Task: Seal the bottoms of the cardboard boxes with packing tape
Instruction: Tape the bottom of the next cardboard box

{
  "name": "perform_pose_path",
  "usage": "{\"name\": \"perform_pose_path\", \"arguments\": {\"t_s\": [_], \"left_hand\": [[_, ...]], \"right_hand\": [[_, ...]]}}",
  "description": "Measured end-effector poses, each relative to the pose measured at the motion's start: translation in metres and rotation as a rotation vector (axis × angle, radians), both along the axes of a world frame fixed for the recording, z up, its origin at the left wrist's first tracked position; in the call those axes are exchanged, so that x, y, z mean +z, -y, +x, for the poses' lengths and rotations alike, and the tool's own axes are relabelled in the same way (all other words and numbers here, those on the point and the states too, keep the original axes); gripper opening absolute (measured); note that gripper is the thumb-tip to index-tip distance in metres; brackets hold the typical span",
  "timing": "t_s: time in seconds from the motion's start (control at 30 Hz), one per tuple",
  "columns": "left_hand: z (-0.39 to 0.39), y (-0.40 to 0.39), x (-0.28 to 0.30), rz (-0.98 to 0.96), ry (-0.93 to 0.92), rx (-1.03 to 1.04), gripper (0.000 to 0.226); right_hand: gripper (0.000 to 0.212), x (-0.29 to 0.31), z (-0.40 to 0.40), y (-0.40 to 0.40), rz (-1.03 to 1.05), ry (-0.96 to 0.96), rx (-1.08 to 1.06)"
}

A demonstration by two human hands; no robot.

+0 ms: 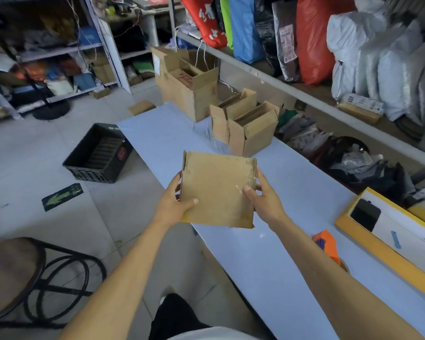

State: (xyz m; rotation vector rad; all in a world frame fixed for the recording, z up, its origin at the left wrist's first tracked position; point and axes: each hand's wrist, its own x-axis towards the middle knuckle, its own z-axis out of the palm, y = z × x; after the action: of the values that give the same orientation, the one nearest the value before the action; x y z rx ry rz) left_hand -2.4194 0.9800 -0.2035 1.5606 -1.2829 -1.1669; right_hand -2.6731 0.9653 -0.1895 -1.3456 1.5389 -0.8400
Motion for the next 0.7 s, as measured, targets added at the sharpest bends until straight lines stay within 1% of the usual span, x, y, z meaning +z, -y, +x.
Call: {"name": "perform_pose_path", "arguments": {"t_s": [0.17,0.27,0.33,0.4,0.5,0.63,0.7], "left_hand": [[0.059,0.040,0.011,-0.056,-0.068,0.008,0.083],[0.087,0.070,0.018,-0.086,-0.064,-0.008,0.081],[0.103,0.091,0.023,-0.092,-0.036,-0.026,0.079],[0.117,0.110,0.027,-0.091,-0.023,-0.021,0.075],[0.138,0.146,0.035,-0.112,0.044,-0.033,0.072],[0.162,0.203,0.037,-0.114,0.131,-0.065,0.072],[0.174,0.234,0.034,-0.100,0.171,-0.072,0.073]], "right_hand": [[0.065,0.005,0.059,0.040,-0.103,-0.043,-0.031],[0.056,0.007,0.093,0.056,-0.207,-0.055,-0.130],[0.049,0.012,0.113,0.066,-0.205,-0.050,-0.169],[0.047,0.019,0.130,0.078,-0.172,-0.051,-0.167],[0.059,0.027,0.153,0.105,-0.162,-0.093,-0.159],[0.083,0.029,0.181,0.150,-0.182,-0.155,-0.187],[0.088,0.028,0.195,0.173,-0.192,-0.175,-0.198]]}}
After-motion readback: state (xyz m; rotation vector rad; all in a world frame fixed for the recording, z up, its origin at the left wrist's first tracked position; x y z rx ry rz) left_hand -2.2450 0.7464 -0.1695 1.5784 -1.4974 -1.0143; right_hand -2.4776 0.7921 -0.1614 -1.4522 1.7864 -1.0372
